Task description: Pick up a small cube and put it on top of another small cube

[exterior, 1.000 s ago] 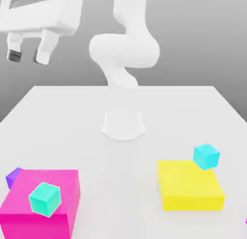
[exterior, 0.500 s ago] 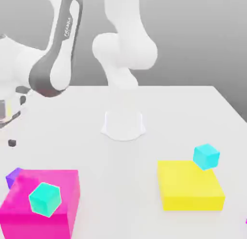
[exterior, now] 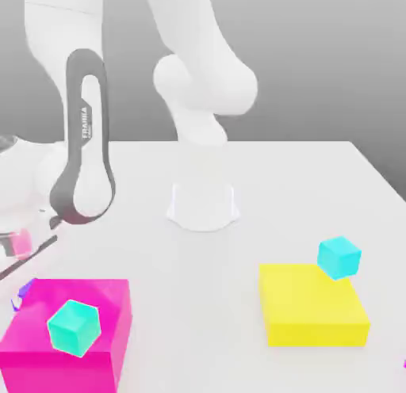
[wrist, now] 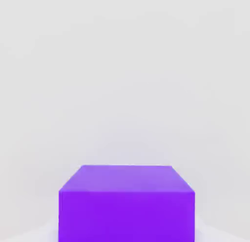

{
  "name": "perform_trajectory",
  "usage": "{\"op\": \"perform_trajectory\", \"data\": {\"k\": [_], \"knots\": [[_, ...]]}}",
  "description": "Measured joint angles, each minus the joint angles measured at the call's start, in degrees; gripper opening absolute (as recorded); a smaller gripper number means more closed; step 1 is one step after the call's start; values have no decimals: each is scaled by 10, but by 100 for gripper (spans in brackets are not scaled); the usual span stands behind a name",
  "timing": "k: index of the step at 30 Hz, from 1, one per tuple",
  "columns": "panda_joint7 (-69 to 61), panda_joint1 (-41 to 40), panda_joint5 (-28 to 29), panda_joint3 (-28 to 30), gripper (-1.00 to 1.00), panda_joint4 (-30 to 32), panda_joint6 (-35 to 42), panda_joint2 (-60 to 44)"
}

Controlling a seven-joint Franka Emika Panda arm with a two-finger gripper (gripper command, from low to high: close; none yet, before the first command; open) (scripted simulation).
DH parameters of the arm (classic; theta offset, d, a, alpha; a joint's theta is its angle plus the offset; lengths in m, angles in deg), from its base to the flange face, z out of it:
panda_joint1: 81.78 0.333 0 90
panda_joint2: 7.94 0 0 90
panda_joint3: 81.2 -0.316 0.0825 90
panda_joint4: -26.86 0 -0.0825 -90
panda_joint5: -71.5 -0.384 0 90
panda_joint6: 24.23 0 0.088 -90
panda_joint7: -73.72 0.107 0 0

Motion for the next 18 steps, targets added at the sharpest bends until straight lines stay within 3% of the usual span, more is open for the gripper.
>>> {"op": "perform_trajectory", "data": {"k": [5,15,18], "knots": [[4,7,11,9,-100,10,72,91],[149,158,22,-76,-100,-127,300,188],[183,177,40,-68,-100,-125,293,170]]}}
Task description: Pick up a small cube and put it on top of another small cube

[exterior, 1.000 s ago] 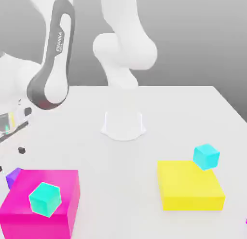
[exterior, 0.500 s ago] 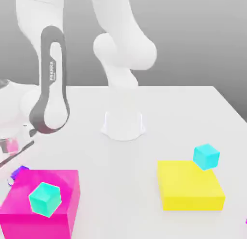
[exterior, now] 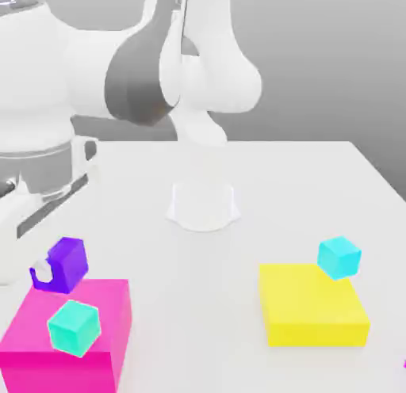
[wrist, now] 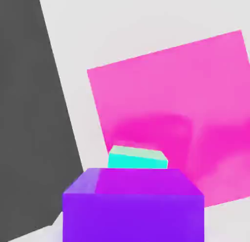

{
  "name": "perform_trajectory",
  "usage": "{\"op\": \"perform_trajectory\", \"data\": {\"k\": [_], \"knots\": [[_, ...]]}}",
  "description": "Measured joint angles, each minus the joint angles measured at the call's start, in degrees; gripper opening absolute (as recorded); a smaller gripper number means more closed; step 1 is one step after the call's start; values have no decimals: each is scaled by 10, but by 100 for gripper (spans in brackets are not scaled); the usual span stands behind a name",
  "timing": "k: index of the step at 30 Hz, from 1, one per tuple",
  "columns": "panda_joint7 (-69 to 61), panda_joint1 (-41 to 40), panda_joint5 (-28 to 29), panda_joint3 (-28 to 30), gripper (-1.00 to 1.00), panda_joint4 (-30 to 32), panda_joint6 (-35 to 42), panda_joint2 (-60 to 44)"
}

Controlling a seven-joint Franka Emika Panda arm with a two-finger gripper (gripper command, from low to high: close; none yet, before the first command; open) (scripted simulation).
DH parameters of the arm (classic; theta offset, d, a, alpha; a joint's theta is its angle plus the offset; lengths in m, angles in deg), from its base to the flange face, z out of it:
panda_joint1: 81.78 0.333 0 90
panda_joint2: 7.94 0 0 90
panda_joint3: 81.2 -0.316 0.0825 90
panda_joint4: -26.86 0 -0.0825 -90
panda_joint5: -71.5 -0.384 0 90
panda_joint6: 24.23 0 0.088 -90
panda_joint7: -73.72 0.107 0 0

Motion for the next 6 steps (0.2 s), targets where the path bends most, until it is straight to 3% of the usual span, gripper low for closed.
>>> {"op": "perform_trajectory", "data": {"k": [2,3,6], "knots": [[6,-1,5,3,-100,9,-39,-32],[7,-1,6,3,100,13,-52,-42],[7,-1,6,3,100,13,-53,-42]]}}
